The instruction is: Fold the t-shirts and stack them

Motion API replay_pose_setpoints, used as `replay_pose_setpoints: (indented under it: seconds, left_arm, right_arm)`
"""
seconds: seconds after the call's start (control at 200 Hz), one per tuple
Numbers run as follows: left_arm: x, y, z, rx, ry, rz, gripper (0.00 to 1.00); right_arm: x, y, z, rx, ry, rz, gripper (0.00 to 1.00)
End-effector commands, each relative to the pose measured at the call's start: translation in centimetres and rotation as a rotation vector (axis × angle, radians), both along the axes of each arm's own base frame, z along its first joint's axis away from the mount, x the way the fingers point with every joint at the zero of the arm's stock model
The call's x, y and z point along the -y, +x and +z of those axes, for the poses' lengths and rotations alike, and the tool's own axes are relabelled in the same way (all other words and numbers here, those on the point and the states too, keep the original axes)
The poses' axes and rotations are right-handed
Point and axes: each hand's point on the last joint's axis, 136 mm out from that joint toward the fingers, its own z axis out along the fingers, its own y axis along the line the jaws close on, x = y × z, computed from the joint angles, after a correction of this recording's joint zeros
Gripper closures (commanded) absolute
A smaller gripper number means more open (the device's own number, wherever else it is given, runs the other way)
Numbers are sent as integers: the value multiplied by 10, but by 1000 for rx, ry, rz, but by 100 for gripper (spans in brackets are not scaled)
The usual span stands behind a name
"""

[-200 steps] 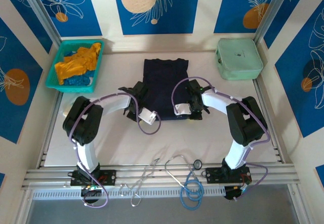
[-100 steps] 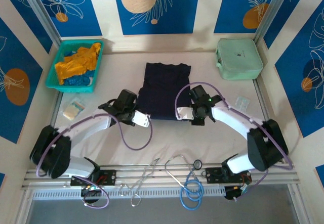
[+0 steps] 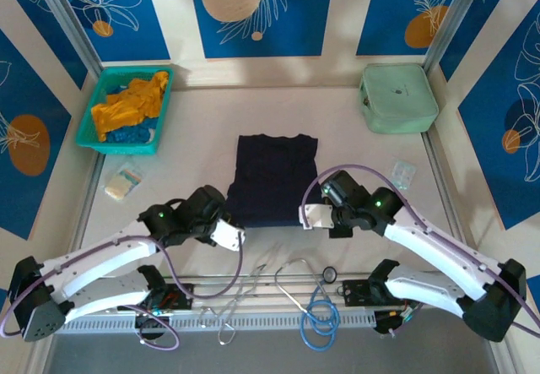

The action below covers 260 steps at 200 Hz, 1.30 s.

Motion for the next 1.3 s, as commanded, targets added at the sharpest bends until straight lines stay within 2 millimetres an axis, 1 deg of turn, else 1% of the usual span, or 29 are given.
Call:
replay_pose_setpoints:
  seconds: [0.0, 0.045, 0.1, 0.165, 0.215, 0.315, 0.465, 0.595, 0.77, 0.886, 1.101, 1.211, 1.296]
  left_arm:
    - [-25, -18, 11, -17, 76, 69, 100]
    - [-24, -22, 18, -16, 68, 69, 100]
    - [-22, -24, 25, -24, 55, 77, 100]
    - [-18, -22, 30, -30, 42, 98, 100]
    - [-14, -15, 33, -17, 41, 116, 100]
    - [-7, 1, 38, -27, 41, 149, 100]
    - [0, 32, 53, -60, -36, 186, 100]
    - [1, 61, 67, -51, -105, 209, 100]
    - [0, 100, 73, -68, -142, 240, 100]
    - [-1, 127, 69, -91, -156, 250, 100]
    - [-5, 180, 59, -125, -177, 286, 100]
    - [-6, 209, 48, -121, -187, 309, 100]
    - [-5, 225, 37, -128, -192, 320, 100]
  right_arm:
    - [26, -27, 4, -68, -68, -75, 100]
    - [27, -32, 5, -76, -68, -77, 100]
    - [27, -34, 7, -75, -67, -75, 100]
    - [25, -29, 7, -58, -69, -67, 100]
    - [22, -22, 8, -32, -69, -57, 100]
    - [14, 1, 15, 14, -39, -61, 100]
    - [7, 43, 37, 83, -5, -68, 100]
    - [1, 75, 54, 107, 34, -65, 100]
    - [1, 117, 62, 102, 67, -76, 100]
    - [2, 146, 58, 79, 79, -86, 100]
    - [6, 197, 38, 27, 85, -111, 100]
    - [6, 221, 28, 9, 92, -125, 100]
    - [5, 237, 18, -9, 101, -140, 100]
